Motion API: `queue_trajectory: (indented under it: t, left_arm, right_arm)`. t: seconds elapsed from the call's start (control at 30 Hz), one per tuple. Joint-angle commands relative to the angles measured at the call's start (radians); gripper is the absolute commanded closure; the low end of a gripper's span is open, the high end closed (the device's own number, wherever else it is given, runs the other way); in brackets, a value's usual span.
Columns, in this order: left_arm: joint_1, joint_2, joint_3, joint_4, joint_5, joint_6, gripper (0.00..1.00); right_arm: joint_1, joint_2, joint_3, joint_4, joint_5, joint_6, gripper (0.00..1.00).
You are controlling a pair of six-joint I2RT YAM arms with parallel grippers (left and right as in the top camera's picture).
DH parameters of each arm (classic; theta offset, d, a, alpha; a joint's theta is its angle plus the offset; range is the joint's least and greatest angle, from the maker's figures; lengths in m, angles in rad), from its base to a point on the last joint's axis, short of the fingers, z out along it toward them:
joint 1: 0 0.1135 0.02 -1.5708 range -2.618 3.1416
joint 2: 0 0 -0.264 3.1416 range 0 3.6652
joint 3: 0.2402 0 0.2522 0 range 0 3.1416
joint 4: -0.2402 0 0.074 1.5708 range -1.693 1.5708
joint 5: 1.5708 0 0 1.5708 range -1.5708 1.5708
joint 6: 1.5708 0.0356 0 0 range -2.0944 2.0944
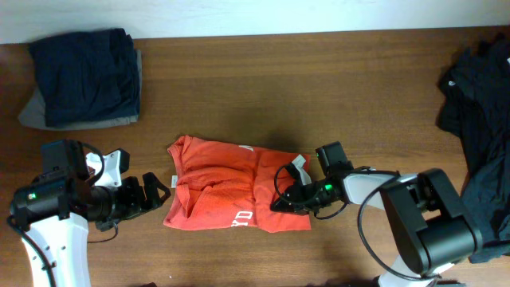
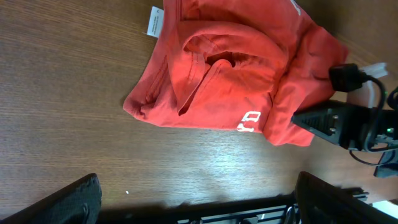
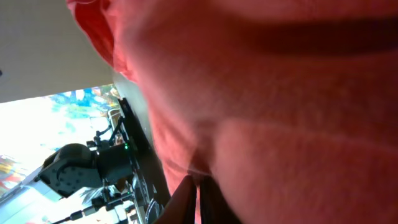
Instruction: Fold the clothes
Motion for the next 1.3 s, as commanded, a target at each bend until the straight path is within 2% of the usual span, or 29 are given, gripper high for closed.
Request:
queue_trajectory:
  t: [0.0, 0.1, 0.27, 0.4, 0.47, 0.53, 0.57, 0.6, 0.67, 0.73, 0.77, 1.0, 1.17, 1.27]
  left_arm:
    - [-0.004, 0.004, -0.005, 0.002, 0.004, 0.012, 0.01]
    - [-0.004, 0.004, -0.005, 0.001, 0.004, 0.012, 0.01]
    - [-0.004, 0.004, -0.005, -0.003, 0.003, 0.012, 0.01]
    - [-0.004, 0.004, -0.005, -0.002, 0.003, 0.012, 0.01]
    - [-0.004, 0.004, -0.005, 0.002, 0.003, 0.012, 0.01]
    - [-0.004, 0.004, -0.005, 0.011, 0.003, 0.012, 0.01]
    - [-0.004, 0.004, -0.006, 0.021, 0.003, 0.012, 0.01]
    - [-0.004, 0.004, -0.007, 0.029, 0.003, 0.012, 0.01]
    - [-0.004, 0.004, -0.016, 0.051, 0.003, 0.012, 0.01]
    - [-0.004, 0.005, -0.036, 0.074, 0.004, 0.012, 0.01]
    - [-0.004, 0.008, -0.047, 0.085, 0.004, 0.012, 0.01]
    - [-0.004, 0.084, -0.167, 0.260, 0.019, 0.012, 0.01]
    - [-0.004, 0.198, -0.222, 0.438, 0.170, 0.013, 0.02]
    - [-0.004, 0.282, -0.222, 0.517, 0.200, 0.013, 0.04]
  right_arm:
    - [0.002, 0.067, -0.014, 0.000, 0.046, 0.025, 0.91]
    - [0.002, 0.103, -0.014, 0.003, 0.078, 0.025, 0.96]
    - [0.000, 0.073, 0.004, 0.002, 0.074, 0.046, 0.96]
    - [0.001, -0.021, 0.041, -0.035, 0.047, 0.051, 0.96]
    - [0.001, -0.080, 0.069, -0.079, 0.048, 0.051, 0.91]
    - [0.001, -0.137, 0.104, -0.127, 0.063, 0.051, 0.77]
    - [0.001, -0.164, 0.126, -0.158, 0.082, 0.051, 0.65]
    - [0.001, -0.192, 0.149, -0.193, 0.109, 0.050, 0.47]
    - [0.001, -0.247, 0.205, -0.283, 0.182, 0.042, 0.24]
    - [0.001, -0.296, 0.267, -0.378, 0.262, 0.041, 0.06]
    - [0.001, -0.315, 0.296, -0.421, 0.296, 0.040, 0.02]
    - [0.002, -0.383, 0.444, -0.651, 0.526, 0.039, 0.01]
    - [0.002, -0.378, 0.445, -0.696, 0.529, 0.004, 0.01]
    - [0.002, -0.378, 0.445, -0.728, 0.529, -0.041, 0.01]
